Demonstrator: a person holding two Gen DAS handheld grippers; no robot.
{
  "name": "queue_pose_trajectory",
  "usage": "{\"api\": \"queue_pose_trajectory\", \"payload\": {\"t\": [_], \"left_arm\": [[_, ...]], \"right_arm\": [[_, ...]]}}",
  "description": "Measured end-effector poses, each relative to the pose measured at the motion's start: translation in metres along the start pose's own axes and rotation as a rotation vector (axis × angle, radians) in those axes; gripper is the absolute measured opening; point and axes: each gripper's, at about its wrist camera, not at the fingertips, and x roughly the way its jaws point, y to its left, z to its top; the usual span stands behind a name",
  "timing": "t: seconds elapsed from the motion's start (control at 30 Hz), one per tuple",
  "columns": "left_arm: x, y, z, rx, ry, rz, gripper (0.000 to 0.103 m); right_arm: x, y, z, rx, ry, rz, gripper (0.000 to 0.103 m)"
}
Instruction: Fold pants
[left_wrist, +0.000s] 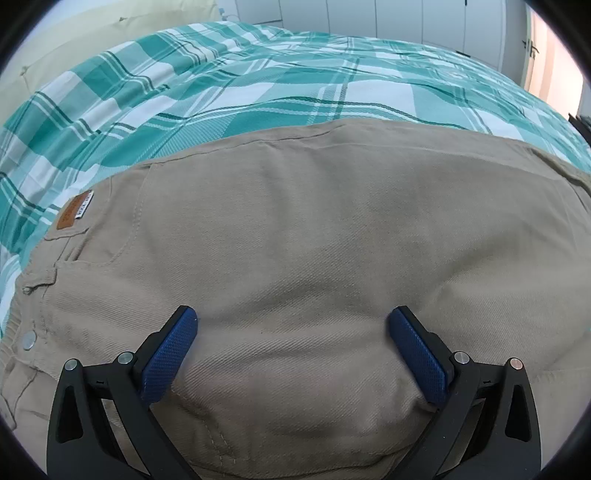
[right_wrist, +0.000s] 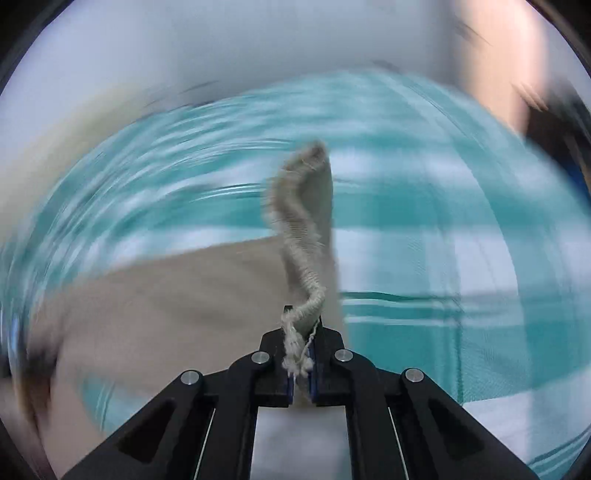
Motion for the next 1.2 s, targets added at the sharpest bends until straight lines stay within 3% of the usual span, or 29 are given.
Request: {"api": "queue_pose_trajectory", "payload": {"t": [0.1, 0.17, 0.27, 0.37, 0.4, 0.47, 0.53, 0.6, 0.77, 0.97, 1.03, 1.2], "left_arm": [[0.0, 0.0, 0.001, 0.002, 0.002, 0.004, 0.102], [0.0, -0.001, 0.001, 0.007, 0.005, 0.009, 0.102], [-0.002, -0.003, 0.003, 0.014, 0.01, 0.022, 0.102], [-0.007, -0.005, 0.005, 0.027, 0.007, 0.04, 0.103], [-0.007, -0.004, 0.005, 0.024, 0.009, 0.035, 0.103], [-0.005, 0.001, 0.005, 0.005, 0.02, 0.007, 0.103], [-0.005, 0.001, 0.005, 0.003, 0.02, 0.003, 0.103], [-0.005, 0.0, 0.005, 0.006, 0.019, 0.007, 0.103], [-0.004, 0.001, 0.006, 0.006, 0.021, 0.006, 0.103], [-0.004, 0.001, 0.005, 0.007, 0.02, 0.007, 0.103], [-0.004, 0.002, 0.006, 0.005, 0.022, 0.005, 0.103], [-0.004, 0.001, 0.005, 0.006, 0.022, 0.006, 0.103]], "right_arm": [[-0.068, 0.065, -0.034, -0.258, -0.024, 0.087, 0.006], [-0.108, 0.08, -0.075, -0.341, 0.009, 0.088, 0.006], [-0.121, 0.033, -0.13, -0.204, 0.108, -0.058, 0.01], [-0.117, -0.038, -0.172, 0.08, 0.277, -0.322, 0.064], [-0.126, -0.049, -0.18, 0.138, 0.277, -0.367, 0.065], [-0.155, -0.05, -0.188, 0.241, 0.188, -0.378, 0.067], [-0.175, -0.034, -0.187, 0.272, 0.112, -0.385, 0.072], [-0.186, 0.005, -0.184, 0.296, 0.036, -0.327, 0.079], [-0.145, 0.116, -0.167, 0.24, 0.022, -0.126, 0.08], [-0.055, 0.233, -0.185, 0.04, 0.183, -0.117, 0.08], [-0.028, 0.237, -0.196, 0.016, 0.229, -0.161, 0.082], [-0.027, 0.232, -0.211, 0.068, 0.167, -0.154, 0.086]]}}
